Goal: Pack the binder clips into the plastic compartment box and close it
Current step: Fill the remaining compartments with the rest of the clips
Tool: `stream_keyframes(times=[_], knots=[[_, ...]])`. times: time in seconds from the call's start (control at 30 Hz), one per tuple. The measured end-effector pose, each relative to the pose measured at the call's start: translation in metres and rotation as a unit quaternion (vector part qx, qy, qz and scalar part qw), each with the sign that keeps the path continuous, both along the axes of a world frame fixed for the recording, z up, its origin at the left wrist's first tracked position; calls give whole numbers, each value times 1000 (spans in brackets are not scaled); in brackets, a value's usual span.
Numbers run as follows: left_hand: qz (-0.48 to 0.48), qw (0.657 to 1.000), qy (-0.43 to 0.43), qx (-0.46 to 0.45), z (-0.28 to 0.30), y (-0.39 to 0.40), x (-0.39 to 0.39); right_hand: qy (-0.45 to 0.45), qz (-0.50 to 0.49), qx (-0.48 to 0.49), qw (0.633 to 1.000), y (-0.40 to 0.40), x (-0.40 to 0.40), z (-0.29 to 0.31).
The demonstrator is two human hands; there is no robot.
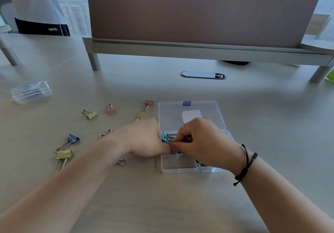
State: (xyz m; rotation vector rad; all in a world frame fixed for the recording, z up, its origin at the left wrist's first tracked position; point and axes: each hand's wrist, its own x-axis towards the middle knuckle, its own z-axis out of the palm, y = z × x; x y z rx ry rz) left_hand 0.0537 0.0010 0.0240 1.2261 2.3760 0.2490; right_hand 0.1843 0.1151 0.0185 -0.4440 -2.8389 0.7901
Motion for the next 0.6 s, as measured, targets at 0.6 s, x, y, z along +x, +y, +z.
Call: stream_keyframes(times=[0.6], knots=[[-7,992,-63,112,8,-10,-19,151,-73,-290,942,6,-3,1]])
